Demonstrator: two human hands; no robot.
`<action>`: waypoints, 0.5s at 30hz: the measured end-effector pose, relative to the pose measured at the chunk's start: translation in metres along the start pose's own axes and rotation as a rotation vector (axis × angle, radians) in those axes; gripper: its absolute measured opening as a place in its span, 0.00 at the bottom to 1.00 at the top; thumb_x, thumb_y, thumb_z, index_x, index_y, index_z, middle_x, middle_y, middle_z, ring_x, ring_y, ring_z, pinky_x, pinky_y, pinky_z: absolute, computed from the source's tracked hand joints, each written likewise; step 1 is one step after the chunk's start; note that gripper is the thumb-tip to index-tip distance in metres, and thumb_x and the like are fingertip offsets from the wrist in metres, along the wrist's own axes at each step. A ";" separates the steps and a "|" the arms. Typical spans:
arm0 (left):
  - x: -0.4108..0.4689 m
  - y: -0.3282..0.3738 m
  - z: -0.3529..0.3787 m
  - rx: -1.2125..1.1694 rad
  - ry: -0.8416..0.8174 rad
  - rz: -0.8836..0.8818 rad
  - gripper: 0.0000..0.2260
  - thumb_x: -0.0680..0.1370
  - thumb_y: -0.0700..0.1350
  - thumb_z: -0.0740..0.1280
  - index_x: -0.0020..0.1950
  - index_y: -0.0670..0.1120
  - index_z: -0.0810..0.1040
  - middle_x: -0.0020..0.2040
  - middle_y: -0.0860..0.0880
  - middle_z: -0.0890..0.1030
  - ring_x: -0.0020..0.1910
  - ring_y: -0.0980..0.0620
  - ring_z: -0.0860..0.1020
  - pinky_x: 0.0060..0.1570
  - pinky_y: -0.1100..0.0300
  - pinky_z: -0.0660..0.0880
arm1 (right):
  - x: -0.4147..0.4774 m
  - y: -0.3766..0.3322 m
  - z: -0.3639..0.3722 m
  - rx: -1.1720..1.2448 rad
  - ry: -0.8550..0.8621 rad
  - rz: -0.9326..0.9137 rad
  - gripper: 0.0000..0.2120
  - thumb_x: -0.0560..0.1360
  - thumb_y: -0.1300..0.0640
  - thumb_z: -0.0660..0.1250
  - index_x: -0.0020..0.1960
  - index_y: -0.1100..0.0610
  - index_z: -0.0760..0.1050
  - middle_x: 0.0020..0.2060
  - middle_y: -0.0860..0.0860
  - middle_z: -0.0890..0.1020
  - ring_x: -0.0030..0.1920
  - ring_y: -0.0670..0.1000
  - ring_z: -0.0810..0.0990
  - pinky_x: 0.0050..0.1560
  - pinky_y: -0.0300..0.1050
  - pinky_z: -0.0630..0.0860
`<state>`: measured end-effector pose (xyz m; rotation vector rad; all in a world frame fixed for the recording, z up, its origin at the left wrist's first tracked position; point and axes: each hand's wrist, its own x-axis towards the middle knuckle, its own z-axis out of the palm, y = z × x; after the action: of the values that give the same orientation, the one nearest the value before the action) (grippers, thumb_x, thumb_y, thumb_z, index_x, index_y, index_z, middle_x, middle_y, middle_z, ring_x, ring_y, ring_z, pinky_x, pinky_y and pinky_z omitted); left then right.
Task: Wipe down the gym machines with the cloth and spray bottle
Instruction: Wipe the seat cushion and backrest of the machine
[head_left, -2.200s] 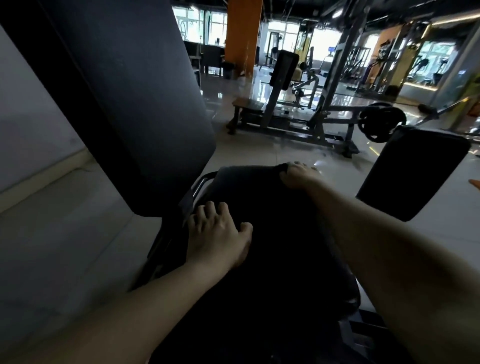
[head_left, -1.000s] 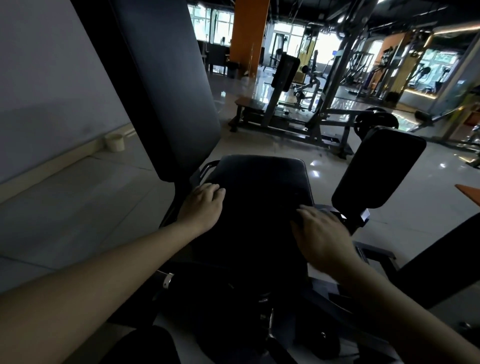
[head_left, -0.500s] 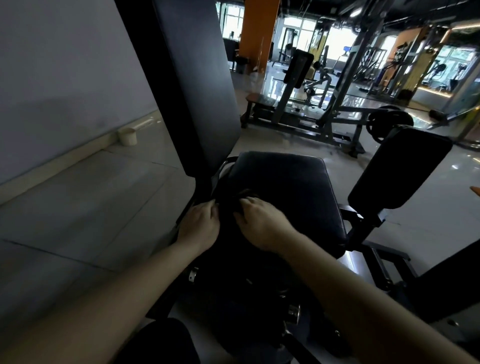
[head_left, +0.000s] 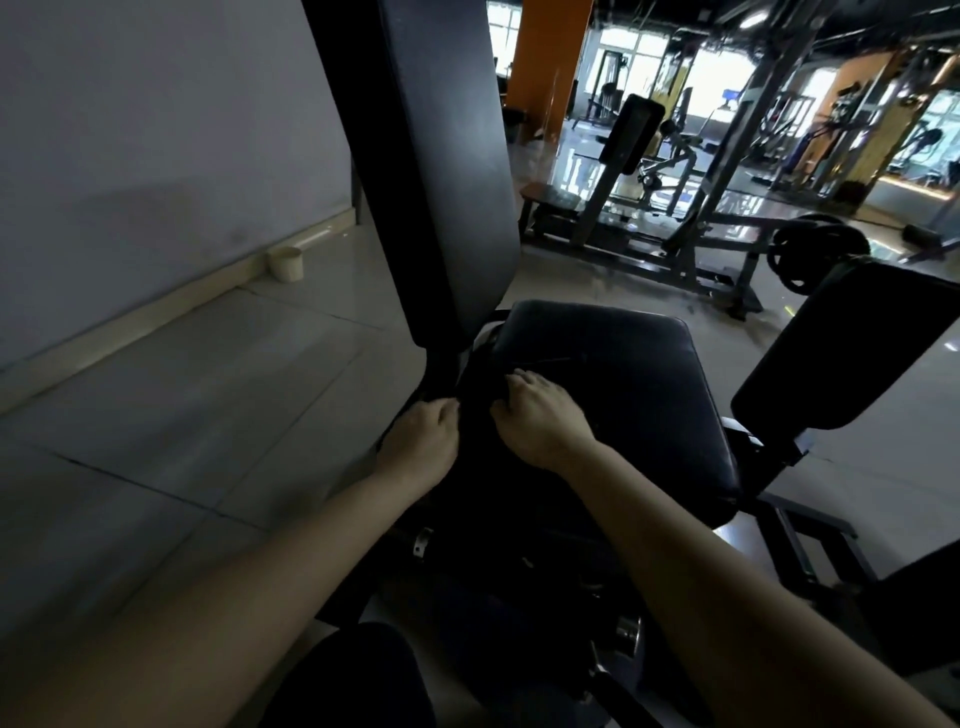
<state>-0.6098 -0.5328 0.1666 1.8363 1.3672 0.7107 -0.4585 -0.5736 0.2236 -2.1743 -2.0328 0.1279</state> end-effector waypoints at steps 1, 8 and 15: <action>-0.008 -0.002 -0.003 -0.027 0.101 0.007 0.17 0.86 0.47 0.55 0.70 0.46 0.76 0.67 0.45 0.77 0.66 0.45 0.75 0.62 0.55 0.70 | -0.011 -0.003 -0.002 0.020 -0.036 -0.056 0.25 0.82 0.48 0.57 0.74 0.60 0.67 0.75 0.56 0.68 0.76 0.55 0.63 0.75 0.47 0.59; -0.047 0.048 0.032 0.123 0.145 0.501 0.23 0.82 0.57 0.55 0.70 0.46 0.74 0.69 0.49 0.75 0.69 0.51 0.70 0.71 0.57 0.66 | -0.020 0.027 -0.042 1.141 -0.020 0.138 0.17 0.82 0.65 0.56 0.67 0.67 0.74 0.64 0.62 0.79 0.64 0.56 0.78 0.62 0.38 0.73; 0.015 0.079 0.052 0.503 -0.139 0.292 0.26 0.85 0.55 0.52 0.80 0.42 0.60 0.80 0.42 0.60 0.79 0.41 0.56 0.77 0.48 0.55 | -0.039 0.090 -0.029 0.170 0.172 0.168 0.18 0.83 0.54 0.58 0.71 0.57 0.73 0.69 0.54 0.75 0.69 0.54 0.73 0.69 0.50 0.68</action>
<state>-0.5210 -0.5440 0.2000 2.4681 1.2763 0.3856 -0.3677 -0.6197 0.2347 -2.1664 -1.6838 0.1246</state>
